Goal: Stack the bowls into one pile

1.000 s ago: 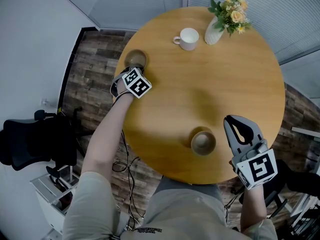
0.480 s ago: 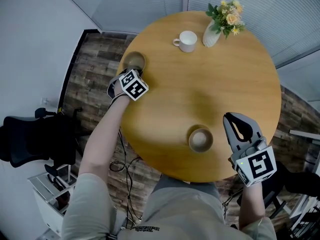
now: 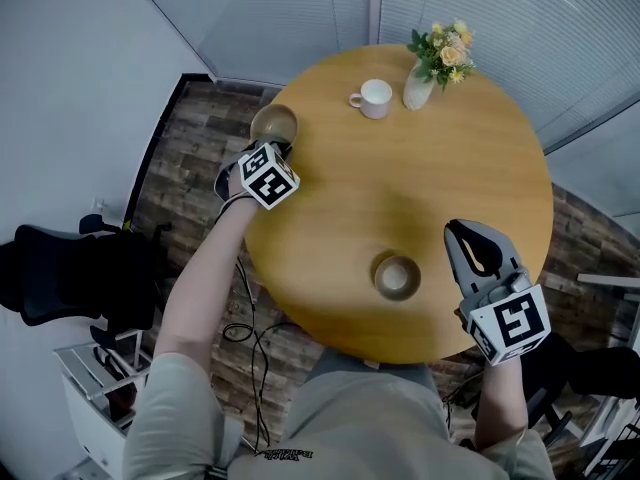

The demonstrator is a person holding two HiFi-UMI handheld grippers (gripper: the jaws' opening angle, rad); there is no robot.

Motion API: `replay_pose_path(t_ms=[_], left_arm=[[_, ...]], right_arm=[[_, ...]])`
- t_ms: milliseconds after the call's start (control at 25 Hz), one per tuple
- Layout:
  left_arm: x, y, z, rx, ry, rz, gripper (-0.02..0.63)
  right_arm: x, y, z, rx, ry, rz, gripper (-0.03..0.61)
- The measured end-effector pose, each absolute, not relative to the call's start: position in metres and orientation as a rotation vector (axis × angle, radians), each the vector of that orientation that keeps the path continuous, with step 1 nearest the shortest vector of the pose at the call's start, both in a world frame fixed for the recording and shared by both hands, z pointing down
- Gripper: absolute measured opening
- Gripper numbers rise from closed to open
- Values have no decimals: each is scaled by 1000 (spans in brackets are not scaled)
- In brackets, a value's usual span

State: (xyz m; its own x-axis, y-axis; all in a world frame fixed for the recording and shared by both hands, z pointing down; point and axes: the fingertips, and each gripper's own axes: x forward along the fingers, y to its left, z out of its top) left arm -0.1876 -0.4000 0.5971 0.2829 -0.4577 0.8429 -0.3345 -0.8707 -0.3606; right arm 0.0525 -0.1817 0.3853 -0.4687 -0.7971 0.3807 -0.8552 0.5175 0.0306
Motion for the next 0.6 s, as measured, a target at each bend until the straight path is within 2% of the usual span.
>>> replay_pose_path(t_ms=[600], left_arm=[[-182, -318, 476, -2408, 762, -1516, 26]], right_arm=[[60, -148, 335, 1387, -2476, 107, 35]])
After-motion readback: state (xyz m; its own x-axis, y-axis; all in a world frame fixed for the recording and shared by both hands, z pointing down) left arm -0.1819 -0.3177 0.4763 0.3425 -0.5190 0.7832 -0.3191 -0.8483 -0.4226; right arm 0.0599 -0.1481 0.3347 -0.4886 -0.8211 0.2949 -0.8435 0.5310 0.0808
